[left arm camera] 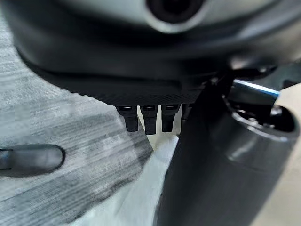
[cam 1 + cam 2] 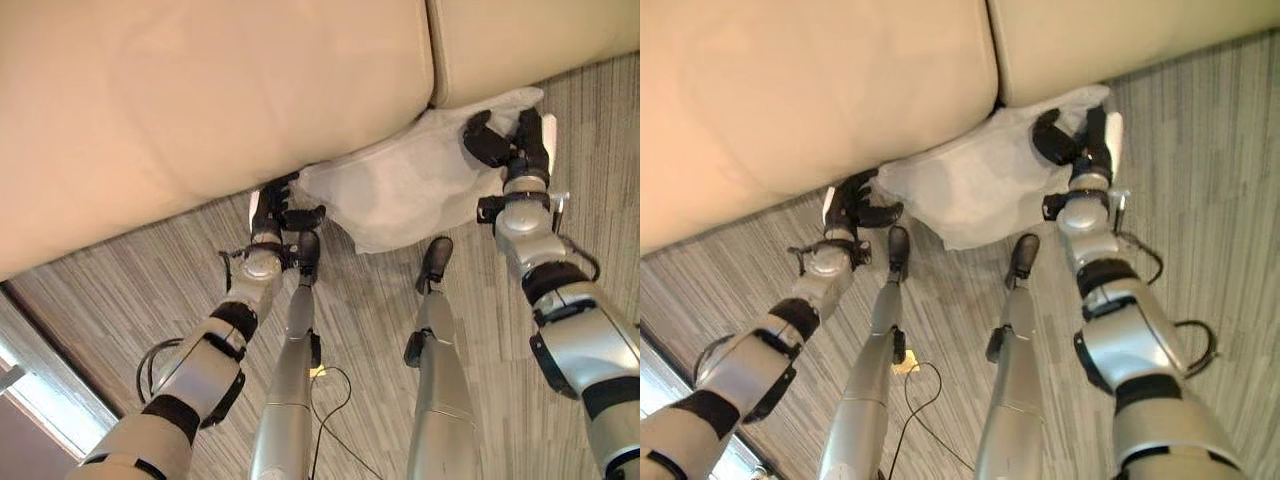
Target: Pick up all the scattered cushions and arrange them neatly on the sofa.
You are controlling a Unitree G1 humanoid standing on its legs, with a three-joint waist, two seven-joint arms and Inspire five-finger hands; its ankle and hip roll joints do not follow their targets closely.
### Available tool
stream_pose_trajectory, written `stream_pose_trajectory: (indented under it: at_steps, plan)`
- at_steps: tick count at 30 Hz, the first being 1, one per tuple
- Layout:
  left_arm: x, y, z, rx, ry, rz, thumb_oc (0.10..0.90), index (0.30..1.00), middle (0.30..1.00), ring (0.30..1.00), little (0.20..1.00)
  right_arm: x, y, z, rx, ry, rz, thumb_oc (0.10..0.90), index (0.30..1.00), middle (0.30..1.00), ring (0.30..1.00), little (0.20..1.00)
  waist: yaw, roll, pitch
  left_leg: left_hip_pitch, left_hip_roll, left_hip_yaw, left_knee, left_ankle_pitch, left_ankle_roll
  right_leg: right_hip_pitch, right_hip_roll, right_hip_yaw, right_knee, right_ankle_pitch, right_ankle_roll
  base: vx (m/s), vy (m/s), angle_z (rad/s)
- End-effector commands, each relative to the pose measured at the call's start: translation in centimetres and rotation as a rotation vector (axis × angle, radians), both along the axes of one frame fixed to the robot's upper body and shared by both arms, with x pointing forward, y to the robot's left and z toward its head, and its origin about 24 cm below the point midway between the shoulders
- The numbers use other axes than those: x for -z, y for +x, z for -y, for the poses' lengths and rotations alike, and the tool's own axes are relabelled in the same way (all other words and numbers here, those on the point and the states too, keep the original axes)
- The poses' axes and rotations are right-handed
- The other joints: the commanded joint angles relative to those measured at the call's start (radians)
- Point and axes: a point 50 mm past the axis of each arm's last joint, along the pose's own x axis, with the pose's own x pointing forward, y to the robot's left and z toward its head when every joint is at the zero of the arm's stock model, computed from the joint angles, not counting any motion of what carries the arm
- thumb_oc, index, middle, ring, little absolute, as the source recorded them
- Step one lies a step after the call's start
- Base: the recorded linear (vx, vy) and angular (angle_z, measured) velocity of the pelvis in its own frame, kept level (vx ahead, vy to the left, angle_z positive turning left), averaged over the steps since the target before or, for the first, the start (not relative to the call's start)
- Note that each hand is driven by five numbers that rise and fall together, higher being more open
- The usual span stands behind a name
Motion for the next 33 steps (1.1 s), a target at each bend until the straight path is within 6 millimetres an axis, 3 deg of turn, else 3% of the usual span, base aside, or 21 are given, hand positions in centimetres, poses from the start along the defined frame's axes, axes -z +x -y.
stream_pose_trajectory:
  at_steps: [1,4,6,9,10,13,15,20,24,25,27,30,32,33]
  plan:
    - [-1.1,-0.3,6.3,0.213,-0.084,0.006,0.400,0.300,0.300,0.300,0.300,5.3,0.2,-9.3,-0.386,-0.229,-0.200,0.400,0.300,0.300,0.300,0.300,0.018,-0.055,-0.086,-0.028,0.023,0.001,-0.033,-0.053,-0.058,-0.047,0.004,0.064,0.093,-0.117,0.034,0.00,-0.019,-0.04]
    - [-1.6,-0.7,7.7,0.254,-0.138,0.028,0.400,0.300,0.300,0.300,0.300,6.2,-0.2,-9.9,-0.404,-0.206,-0.194,0.400,0.300,0.300,0.300,0.300,0.008,-0.063,-0.092,-0.025,0.026,-0.001,-0.033,-0.053,-0.058,-0.041,0.008,0.062,0.084,-0.111,0.035,-0.01,-0.012,-0.05]
    - [-1.5,-1.5,8.9,0.296,-0.193,0.049,0.400,0.300,0.300,0.300,0.300,7.7,-0.9,-9.8,-0.407,-0.103,-0.184,0.400,0.300,0.300,0.300,0.300,0.003,-0.069,-0.098,-0.022,0.024,-0.003,-0.033,-0.028,-0.052,-0.036,0.010,0.056,0.070,-0.082,0.026,-0.05,-0.005,-0.04]
    - [-1.2,-2.3,9.1,0.305,-0.224,0.078,0.400,0.300,0.300,0.300,0.300,8.9,-1.9,-9.4,-0.401,0.008,-0.148,0.400,0.300,0.300,0.300,0.300,-0.002,-0.075,-0.113,0.006,0.021,-0.002,-0.030,-0.035,-0.047,-0.009,0.013,0.057,0.065,-0.082,0.024,0.00,0.000,0.00]
    - [-0.2,-2.9,8.2,0.280,-0.301,0.075,0.400,0.300,0.300,0.300,0.300,10.3,-3.3,-8.9,-0.382,0.138,-0.104,0.400,0.300,0.300,0.300,0.300,-0.010,-0.073,-0.126,0.059,0.020,0.002,-0.023,-0.050,-0.042,0.036,0.016,0.060,0.067,-0.086,0.021,0.02,0.033,-0.01]
    - [0.8,-3.7,7.4,0.280,-0.365,0.068,0.400,0.300,0.300,0.300,0.300,11.5,-4.7,-8.1,-0.363,0.240,-0.078,0.400,0.300,0.300,0.300,0.300,-0.017,-0.070,-0.129,0.134,0.021,0.003,-0.018,-0.067,-0.037,0.099,0.018,0.063,0.073,-0.096,0.016,0.03,0.010,-0.07]
    - [2.1,-5.4,5.0,0.294,-0.411,0.102,0.400,0.300,0.300,0.300,0.300,13.6,-7.4,-6.3,-0.320,0.334,-0.057,0.400,0.300,0.300,0.300,0.300,-0.024,-0.062,-0.141,0.263,0.028,0.010,-0.011,-0.090,-0.035,0.225,0.016,0.055,0.082,-0.122,0.009,0.08,-0.084,0.00]
    - [4.6,-8.9,1.0,0.258,-0.548,0.098,0.400,0.300,0.300,0.300,0.300,15.9,-11.1,-3.8,-0.263,0.352,-0.076,0.400,0.300,0.300,0.300,0.300,-0.018,-0.055,-0.173,0.517,0.044,0.014,-0.016,-0.120,-0.032,0.482,0.028,0.037,0.103,-0.181,-0.001,0.11,-0.123,0.00]
    - [5.7,-10.9,-2.1,0.197,-0.509,0.104,0.400,0.300,0.300,0.300,0.300,17.1,-13.2,-2.8,-0.244,0.316,-0.116,0.400,0.300,0.300,0.300,0.300,-0.017,-0.056,-0.202,0.686,0.079,0.012,-0.002,-0.141,-0.031,0.659,0.052,0.025,0.153,-0.246,-0.012,0.13,-0.155,-0.04]
    - [5.7,-10.9,-2.1,0.197,-0.509,0.104,0.400,0.300,0.300,0.300,0.300,17.1,-13.2,-2.8,-0.244,0.316,-0.116,0.400,0.300,0.300,0.300,0.300,-0.017,-0.056,-0.202,0.686,0.079,0.012,-0.002,-0.141,-0.031,0.659,0.052,0.025,0.152,-0.246,-0.012,0.11,-0.225,0.03]
    - [6.8,-12.4,-3.6,0.155,-0.493,0.080,0.400,0.300,0.300,0.300,0.300,18.2,-14.7,-2.3,-0.234,0.289,-0.160,0.400,0.300,0.300,0.300,0.300,-0.015,-0.072,-0.230,0.767,0.105,0.021,0.045,-0.160,-0.029,0.771,0.084,0.020,0.152,-0.288,-0.033,0.12,-0.297,0.04]
    - [7.4,-13.7,-4.3,0.180,-0.381,0.055,0.400,0.300,0.300,0.300,0.300,18.9,-15.5,-2.6,-0.237,0.283,-0.195,0.400,0.300,0.300,0.300,0.300,-0.001,-0.084,-0.256,0.786,0.116,0.017,0.165,-0.117,-0.029,0.879,0.119,0.018,0.098,-0.306,-0.066,0.10,-0.248,-0.04]
    - [7.7,-13.9,-4.1,0.193,-0.259,0.043,0.400,0.300,0.300,0.300,0.300,17.0,-15.1,-2.5,-0.261,0.197,-0.131,0.400,0.300,0.300,0.300,0.300,0.003,-0.098,-0.244,0.757,0.130,0.051,0.283,-0.029,-0.036,0.960,0.131,-0.002,0.050,-0.316,-0.090,0.05,-0.243,-0.08]
    - [7.8,-13.9,-3.9,0.201,-0.240,0.040,0.400,0.300,0.300,0.300,0.300,16.3,-15.0,-2.7,-0.281,0.166,-0.106,0.400,0.300,0.300,0.300,0.300,0.001,-0.107,-0.247,0.739,0.133,0.082,0.315,-0.015,-0.022,0.979,0.134,-0.012,0.029,-0.311,-0.097,0.03,-0.264,0.09]
